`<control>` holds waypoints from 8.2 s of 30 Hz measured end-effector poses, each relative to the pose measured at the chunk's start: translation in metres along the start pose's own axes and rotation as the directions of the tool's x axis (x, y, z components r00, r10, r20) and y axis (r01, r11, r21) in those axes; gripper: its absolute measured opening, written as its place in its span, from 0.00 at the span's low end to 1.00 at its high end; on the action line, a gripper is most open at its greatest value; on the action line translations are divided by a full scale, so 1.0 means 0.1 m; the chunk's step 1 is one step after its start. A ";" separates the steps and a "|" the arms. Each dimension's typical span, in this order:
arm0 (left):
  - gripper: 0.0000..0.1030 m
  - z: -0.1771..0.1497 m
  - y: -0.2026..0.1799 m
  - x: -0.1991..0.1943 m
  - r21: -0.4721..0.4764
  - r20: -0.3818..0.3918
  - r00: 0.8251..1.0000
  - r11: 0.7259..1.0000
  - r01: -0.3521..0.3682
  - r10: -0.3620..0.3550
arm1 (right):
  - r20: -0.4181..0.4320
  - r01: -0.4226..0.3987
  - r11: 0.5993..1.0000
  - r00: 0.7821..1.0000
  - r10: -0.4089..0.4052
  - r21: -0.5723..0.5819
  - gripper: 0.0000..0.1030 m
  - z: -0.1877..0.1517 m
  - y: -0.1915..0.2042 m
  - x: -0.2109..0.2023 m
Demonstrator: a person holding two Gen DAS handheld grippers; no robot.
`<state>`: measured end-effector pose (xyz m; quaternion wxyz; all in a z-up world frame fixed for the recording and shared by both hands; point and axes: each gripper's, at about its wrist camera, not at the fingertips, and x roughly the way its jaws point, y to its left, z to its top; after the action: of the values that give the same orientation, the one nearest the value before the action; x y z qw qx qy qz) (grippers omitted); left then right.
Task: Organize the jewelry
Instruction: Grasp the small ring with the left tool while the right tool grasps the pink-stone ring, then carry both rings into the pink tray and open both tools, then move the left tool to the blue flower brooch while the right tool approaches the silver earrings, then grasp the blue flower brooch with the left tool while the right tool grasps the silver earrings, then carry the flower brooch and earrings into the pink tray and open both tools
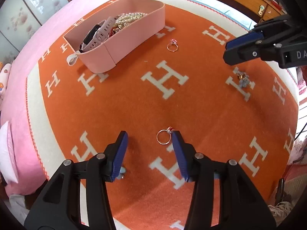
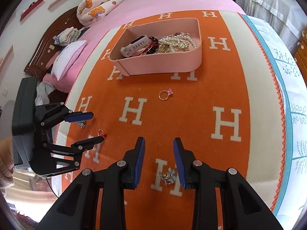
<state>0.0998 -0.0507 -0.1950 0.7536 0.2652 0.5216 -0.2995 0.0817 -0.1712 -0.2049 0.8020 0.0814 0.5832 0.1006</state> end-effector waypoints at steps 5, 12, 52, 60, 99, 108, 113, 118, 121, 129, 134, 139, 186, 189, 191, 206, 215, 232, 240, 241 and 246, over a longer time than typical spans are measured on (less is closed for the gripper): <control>0.44 0.09 0.14 0.05 -0.078 -0.002 1.000 0.997 0.020 -0.020 | 0.001 0.003 1.000 1.000 -0.003 0.024 0.30 0.04 -0.06 0.04; 0.34 0.17 0.34 0.12 -0.210 0.009 0.999 0.977 0.042 -0.041 | 0.005 0.004 0.999 1.000 -0.004 0.044 0.30 0.12 -0.10 0.11; 0.12 -0.08 0.60 -0.08 -0.576 0.077 0.988 0.802 0.155 -0.135 | 0.087 0.262 0.958 0.964 -0.253 -0.118 0.17 0.85 0.45 0.88; 0.12 -0.01 0.65 -0.21 -0.596 0.104 0.986 0.785 0.169 -0.134 | 0.070 0.220 0.971 0.974 -0.214 -0.094 0.08 0.81 0.36 0.82; 0.54 1.29 0.96 -0.69 -0.554 0.183 0.983 0.828 0.086 0.020 | 0.248 0.054 0.998 0.967 -0.060 0.031 0.21 1.59 0.08 -0.56; 0.54 1.06 1.05 -0.98 -0.606 0.178 0.980 0.795 0.040 0.086 | 0.272 0.042 0.998 0.961 -0.050 0.037 0.21 1.47 0.05 -0.77; 0.54 0.91 1.06 -1.21 -0.639 0.187 0.975 0.769 0.027 0.120 | 0.293 0.047 0.998 0.955 -0.056 0.040 0.29 1.31 0.04 -0.95; 0.54 0.63 1.02 -1.38 -0.673 0.179 0.973 0.739 0.015 0.143 | 0.292 0.057 0.998 0.954 -0.064 0.032 0.33 1.10 0.06 -1.05; 0.54 0.41 0.97 -1.44 -0.693 0.161 0.975 0.721 0.002 0.153 | 0.280 0.061 0.998 0.958 -0.065 0.024 0.33 0.92 0.08 -1.07; 0.54 -0.22 0.79 -1.42 -0.743 0.074 0.982 0.666 -0.062 0.174 | 0.223 0.068 0.997 0.972 -0.071 0.022 0.35 0.42 0.09 -1.00; 0.54 -0.54 0.67 -1.23 -0.766 0.024 0.986 0.637 -0.087 0.163 | 0.178 0.071 0.996 0.981 -0.078 0.047 0.38 0.11 0.04 -0.89; 0.54 -0.78 0.51 -0.97 -0.786 -0.003 0.992 0.614 -0.079 0.123 | 0.100 0.078 0.991 0.991 -0.089 0.108 0.41 -0.26 -0.07 -0.61; 0.33 -0.66 0.56 -0.23 -0.850 -0.043 0.996 0.522 -0.074 0.072 | 0.053 0.151 0.988 0.987 -0.150 -0.009 0.19 -0.46 0.26 0.19; 0.27 -0.63 0.57 -0.17 -0.842 -0.061 0.995 0.531 -0.092 0.077 | 0.053 0.146 0.989 0.988 -0.145 -0.006 0.19 -0.46 0.25 0.18; 0.23 -0.62 0.58 -0.13 -0.836 -0.073 0.994 0.538 -0.102 0.075 | 0.054 0.144 0.990 0.988 -0.143 -0.006 0.19 -0.46 0.25 0.19; 0.11 -0.40 0.51 -0.13 -0.790 -0.057 0.994 0.605 -0.101 0.092 | 0.064 0.118 0.993 0.991 -0.118 0.011 0.19 -0.32 0.20 0.15; 0.11 0.18 0.51 -0.49 -0.729 0.061 0.993 0.684 -0.024 0.099 | 0.154 0.077 0.996 0.985 -0.083 0.042 0.19 0.15 0.12 -0.22; 0.11 1.49 0.93 -0.77 -0.606 0.206 0.969 0.795 0.015 0.139 | 0.286 0.025 0.998 0.957 -0.038 0.050 0.19 1.73 0.00 -0.48; 0.55 1.53 1.03 -0.61 -0.614 0.173 0.974 0.790 -0.011 0.147 | 0.249 0.042 0.995 0.966 -0.062 0.087 0.36 1.84 -0.16 -0.26; 0.62 1.51 1.04 -0.59 -0.616 0.171 0.975 0.788 -0.009 0.144 | 0.243 0.038 0.995 0.968 -0.060 0.094 0.36 1.83 -0.19 -0.24; 0.73 1.42 1.06 -0.53 -0.638 0.155 0.977 0.770 -0.015 0.148 | 0.225 0.045 0.992 0.972 -0.070 0.117 0.36 1.75 -0.28 -0.16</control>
<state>0.2518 -0.0708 -0.0911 0.8587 -0.0125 0.5029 -0.0980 0.2454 -0.2045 -0.1433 0.8605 0.1199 0.4939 0.0348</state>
